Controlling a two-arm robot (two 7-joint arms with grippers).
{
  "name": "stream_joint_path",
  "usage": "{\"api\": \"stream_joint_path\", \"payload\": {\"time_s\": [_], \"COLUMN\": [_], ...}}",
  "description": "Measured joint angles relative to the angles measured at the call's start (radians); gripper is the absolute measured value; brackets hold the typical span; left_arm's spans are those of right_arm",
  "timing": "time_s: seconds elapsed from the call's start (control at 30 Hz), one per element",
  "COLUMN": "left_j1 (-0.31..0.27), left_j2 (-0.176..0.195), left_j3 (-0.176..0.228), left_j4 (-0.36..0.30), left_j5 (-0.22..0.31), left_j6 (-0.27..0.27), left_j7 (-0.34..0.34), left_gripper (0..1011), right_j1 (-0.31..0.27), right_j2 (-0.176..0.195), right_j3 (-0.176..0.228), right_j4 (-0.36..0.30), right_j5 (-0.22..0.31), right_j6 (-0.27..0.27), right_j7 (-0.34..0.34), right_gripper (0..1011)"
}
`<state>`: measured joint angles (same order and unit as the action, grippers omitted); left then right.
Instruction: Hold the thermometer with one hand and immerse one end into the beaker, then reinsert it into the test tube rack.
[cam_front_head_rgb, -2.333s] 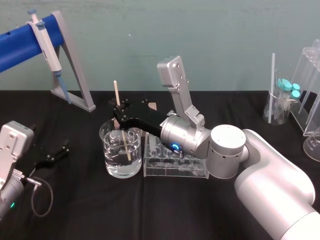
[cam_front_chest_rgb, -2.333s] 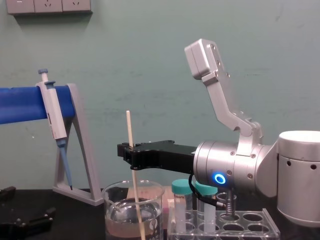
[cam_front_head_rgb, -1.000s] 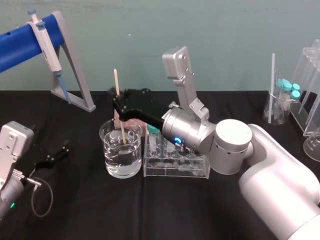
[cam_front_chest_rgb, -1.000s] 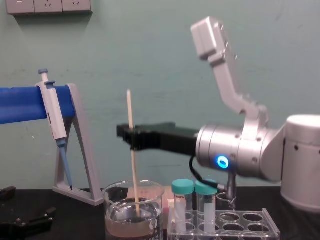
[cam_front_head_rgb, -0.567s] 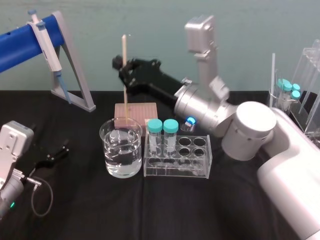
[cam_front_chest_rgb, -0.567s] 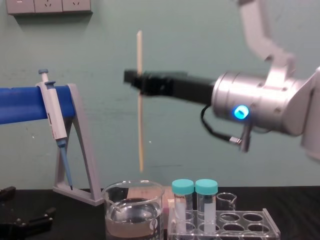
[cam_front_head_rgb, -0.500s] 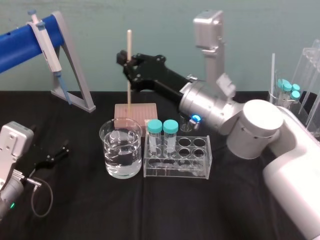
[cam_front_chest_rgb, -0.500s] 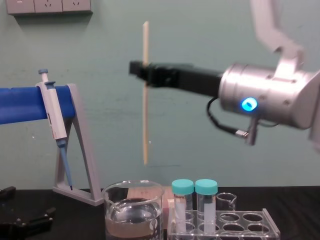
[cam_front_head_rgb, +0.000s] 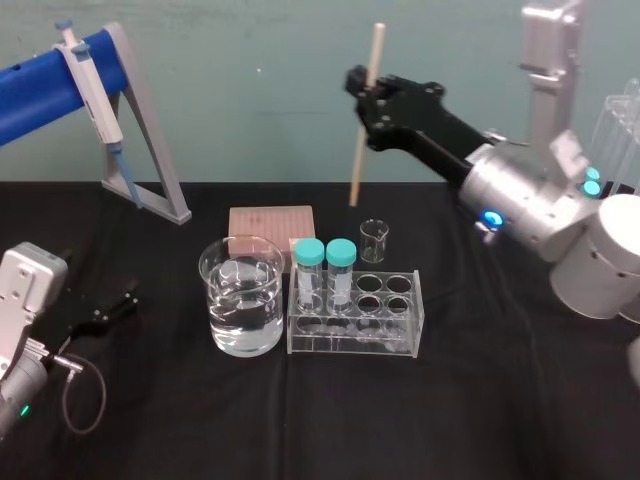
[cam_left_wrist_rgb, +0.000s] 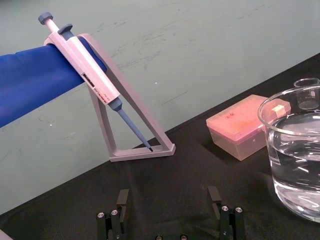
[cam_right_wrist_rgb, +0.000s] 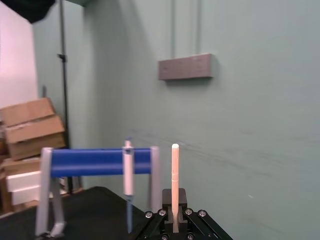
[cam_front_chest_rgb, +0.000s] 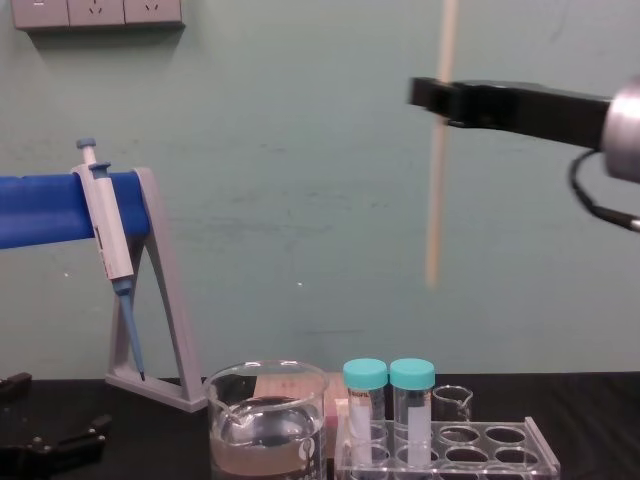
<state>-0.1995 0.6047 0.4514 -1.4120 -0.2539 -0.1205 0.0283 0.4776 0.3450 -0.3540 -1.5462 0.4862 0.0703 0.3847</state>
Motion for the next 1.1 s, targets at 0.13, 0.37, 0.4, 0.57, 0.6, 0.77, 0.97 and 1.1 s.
{"api": "stream_joint_path", "payload": {"time_s": [0.13, 0.37, 0.4, 0.57, 0.6, 0.77, 0.97, 1.1], "left_j1": [0.0, 0.0, 0.0, 0.0, 0.0, 0.0, 0.0, 0.0], "left_j2": [0.0, 0.0, 0.0, 0.0, 0.0, 0.0, 0.0, 0.0], "left_j3": [0.0, 0.0, 0.0, 0.0, 0.0, 0.0, 0.0, 0.0], "left_j4": [0.0, 0.0, 0.0, 0.0, 0.0, 0.0, 0.0, 0.0], "left_j5": [0.0, 0.0, 0.0, 0.0, 0.0, 0.0, 0.0, 0.0], "left_j6": [0.0, 0.0, 0.0, 0.0, 0.0, 0.0, 0.0, 0.0], "left_j7": [0.0, 0.0, 0.0, 0.0, 0.0, 0.0, 0.0, 0.0], "left_gripper": [1004, 1004, 1004, 1003, 1004, 1004, 1004, 1004], "right_j1": [-0.034, -0.069, -0.073, -0.081, -0.082, -0.084, -0.083, -0.081], "right_j2": [0.032, 0.048, 0.046, 0.038, 0.037, 0.035, 0.038, 0.038], "right_j3": [0.037, 0.06, 0.061, 0.059, 0.058, 0.05, 0.044, 0.043], "right_j4": [-0.026, -0.018, -0.006, 0.046, 0.056, 0.103, 0.123, 0.133], "right_j5": [0.017, 0.043, 0.05, 0.063, 0.064, 0.058, 0.037, 0.031], "right_j6": [0.032, 0.048, 0.048, 0.045, 0.042, 0.022, 0.007, -0.002], "right_j7": [-0.028, -0.039, -0.039, -0.036, -0.035, -0.028, -0.022, -0.014], "right_gripper": [48, 48, 48, 48, 48, 48, 48, 48]}}
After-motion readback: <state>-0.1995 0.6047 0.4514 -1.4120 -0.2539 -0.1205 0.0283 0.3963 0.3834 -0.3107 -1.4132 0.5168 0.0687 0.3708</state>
